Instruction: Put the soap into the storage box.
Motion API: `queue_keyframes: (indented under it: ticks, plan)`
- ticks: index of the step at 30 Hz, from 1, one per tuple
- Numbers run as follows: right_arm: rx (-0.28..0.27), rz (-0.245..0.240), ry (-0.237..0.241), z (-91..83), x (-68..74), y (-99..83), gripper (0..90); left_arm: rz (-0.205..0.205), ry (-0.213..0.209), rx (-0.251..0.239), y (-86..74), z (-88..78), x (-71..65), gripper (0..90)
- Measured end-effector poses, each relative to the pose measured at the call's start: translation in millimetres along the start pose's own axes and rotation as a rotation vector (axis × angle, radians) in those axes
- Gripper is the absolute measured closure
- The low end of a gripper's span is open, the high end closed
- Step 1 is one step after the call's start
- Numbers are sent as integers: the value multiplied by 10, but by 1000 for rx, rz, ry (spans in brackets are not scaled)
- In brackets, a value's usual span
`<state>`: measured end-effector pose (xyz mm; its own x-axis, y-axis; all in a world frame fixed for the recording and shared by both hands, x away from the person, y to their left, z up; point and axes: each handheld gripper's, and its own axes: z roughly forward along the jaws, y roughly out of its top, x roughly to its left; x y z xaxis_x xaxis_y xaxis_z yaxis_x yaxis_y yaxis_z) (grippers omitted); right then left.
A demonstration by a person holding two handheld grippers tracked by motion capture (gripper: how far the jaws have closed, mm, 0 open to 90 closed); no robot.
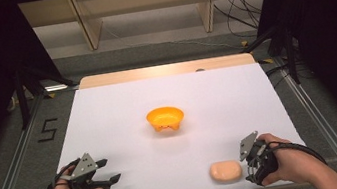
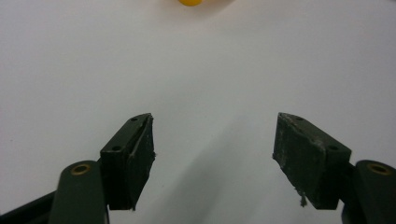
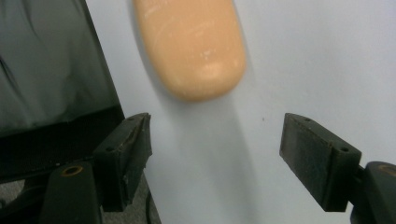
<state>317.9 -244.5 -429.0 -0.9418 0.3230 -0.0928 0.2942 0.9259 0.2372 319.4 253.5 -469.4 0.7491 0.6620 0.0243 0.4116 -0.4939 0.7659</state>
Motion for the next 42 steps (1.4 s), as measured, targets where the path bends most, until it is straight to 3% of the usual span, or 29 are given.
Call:
queue_keyframes:
  ticks: [5, 6, 7, 8, 11, 14, 16, 17, 18, 19, 20, 21, 22, 23, 24, 26, 27, 28, 32, 33, 34, 35, 37, 38, 39, 42]
  plan:
    - [4, 23, 2, -31, -27, 47, 246, -7, -10, -13, -6, -4, -6, 288]
    - [2, 4, 0, -31, -51, 71, 244, -5, -4, -11, -7, -5, -2, 288]
    - [8, 38, -2, -34, -31, 78, 244, -7, -6, -13, -10, -5, -4, 288]
    - [3, 14, 6, -25, -51, 97, 247, -13, -8, -20, -11, -1, -10, 288]
    - [24, 27, 12, -18, -45, 137, 257, 3, -10, -11, -5, -6, -4, 287]
    - [49, -5, 38, -9, -56, 217, 266, 2, -21, -9, -1, 0, -19, 287]
    - [61, -17, 37, -14, -65, 269, 265, 32, -21, -4, 8, -4, -3, 286]
    - [61, -34, 38, -14, -74, 301, 263, 20, -23, -17, 5, 1, -14, 286]
    - [70, -18, 42, -15, -74, 328, 259, 1, -15, -10, 0, 1, -16, 286]
    - [76, -17, 41, -10, -79, 356, 255, 12, -18, -13, 1, -5, -8, 285]
    - [74, -49, 47, 8, -101, 384, 253, 15, -20, -14, 1, -5, 0, 286]
    - [83, -38, 48, 19, -99, 405, 250, -5, -23, -13, -4, -3, -4, 286]
    - [86, -62, 52, 42, -113, 430, 247, -2, -22, -13, -4, -6, -2, 285]
    - [110, -25, 55, 57, -90, 449, 245, -5, -25, -13, -4, -3, -5, 285]
    - [102, -66, 64, 86, -104, 467, 241, -5, -28, -12, -4, -2, -5, 285]
    - [102, -69, 80, 129, -93, 501, 236, -4, -26, -15, -3, 0, -12, 285]
    - [95, -104, 85, 157, -104, 520, 234, 13, -29, -16, 0, -1, -7, 285]
    - [104, -92, 95, 170, -96, 535, 233, -5, -31, -14, -5, 1, -18, 285]
    - [106, -122, 110, 245, -80, 583, 232, -4, -27, -14, -5, 1, -16, 284]
    - [118, -101, 113, 253, -61, 595, 231, -3, -27, -13, -4, 1, -16, 284]
    - [109, -132, 116, 277, -64, 608, 232, -2, -27, -13, -4, 2, -16, 284]
    - [122, -106, 124, 287, -51, 619, 232, -15, -29, -23, -4, 9, -26, 284]
    - [126, -126, 122, 315, -52, 639, 232, 0, -27, -16, -2, 7, -19, 283]
    - [126, -112, 121, 322, -43, 645, 232, 7, -33, -21, 0, 4, -19, 284]
    - [122, -144, 126, 343, -56, 659, 232, -6, -34, -29, -2, 10, -27, 283]
    - [136, -131, 135, 378, -34, 688, 234, 14, -30, -15, 0, 6, -13, 282]
